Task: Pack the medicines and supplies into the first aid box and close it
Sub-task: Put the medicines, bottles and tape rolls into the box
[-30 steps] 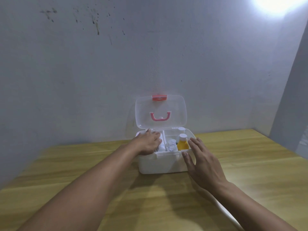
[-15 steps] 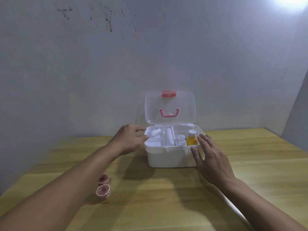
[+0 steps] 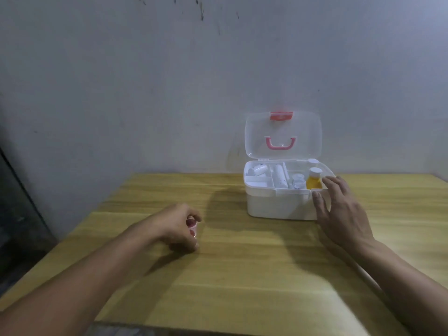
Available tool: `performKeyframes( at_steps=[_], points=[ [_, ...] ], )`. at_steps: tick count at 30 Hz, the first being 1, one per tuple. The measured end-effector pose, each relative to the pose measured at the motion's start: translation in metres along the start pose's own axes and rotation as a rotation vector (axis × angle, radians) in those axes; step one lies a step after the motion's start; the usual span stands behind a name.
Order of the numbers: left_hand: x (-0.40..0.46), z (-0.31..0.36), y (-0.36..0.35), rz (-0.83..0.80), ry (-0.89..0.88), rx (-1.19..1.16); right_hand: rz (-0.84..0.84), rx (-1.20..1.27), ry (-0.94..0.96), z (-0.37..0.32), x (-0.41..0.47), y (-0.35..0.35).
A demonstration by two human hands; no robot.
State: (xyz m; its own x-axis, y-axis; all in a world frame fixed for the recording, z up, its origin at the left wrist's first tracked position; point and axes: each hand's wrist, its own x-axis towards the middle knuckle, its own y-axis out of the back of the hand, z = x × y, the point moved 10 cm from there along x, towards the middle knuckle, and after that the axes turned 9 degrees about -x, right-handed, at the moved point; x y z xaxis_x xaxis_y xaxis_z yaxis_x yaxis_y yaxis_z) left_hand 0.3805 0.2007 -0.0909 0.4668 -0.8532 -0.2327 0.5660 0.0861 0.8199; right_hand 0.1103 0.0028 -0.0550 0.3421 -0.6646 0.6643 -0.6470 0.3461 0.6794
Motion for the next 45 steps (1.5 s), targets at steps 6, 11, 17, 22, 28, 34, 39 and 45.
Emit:
performKeyframes(
  at_steps=[6,11,17,22,28,34,39,45],
  points=[
    [0.005,0.011,0.006,0.105,-0.046,-0.024,-0.001,0.001,-0.004,0.000,0.000,0.001],
    [0.015,0.063,0.028,0.182,-0.206,-0.115,-0.012,-0.015,0.001,0.000,0.001,0.001],
    [0.033,0.154,0.051,0.175,-0.410,-0.134,-0.008,-0.013,0.014,0.001,0.001,0.002],
    [0.058,0.189,0.034,0.045,-0.447,-0.053,0.000,-0.011,0.031,0.001,0.000,0.002],
    [0.080,0.195,0.016,-0.009,-0.454,0.055,-0.004,0.010,0.021,0.004,0.001,0.000],
    [0.086,0.186,0.001,-0.125,-0.433,0.024,-0.010,-0.008,0.035,0.006,0.001,-0.002],
    [0.087,0.181,0.007,-0.090,-0.461,-0.054,0.007,-0.012,0.044,0.006,0.001,-0.002],
    [0.092,0.171,0.018,0.123,-0.470,-0.100,0.010,0.004,0.039,0.006,0.001,-0.002]
  ],
)
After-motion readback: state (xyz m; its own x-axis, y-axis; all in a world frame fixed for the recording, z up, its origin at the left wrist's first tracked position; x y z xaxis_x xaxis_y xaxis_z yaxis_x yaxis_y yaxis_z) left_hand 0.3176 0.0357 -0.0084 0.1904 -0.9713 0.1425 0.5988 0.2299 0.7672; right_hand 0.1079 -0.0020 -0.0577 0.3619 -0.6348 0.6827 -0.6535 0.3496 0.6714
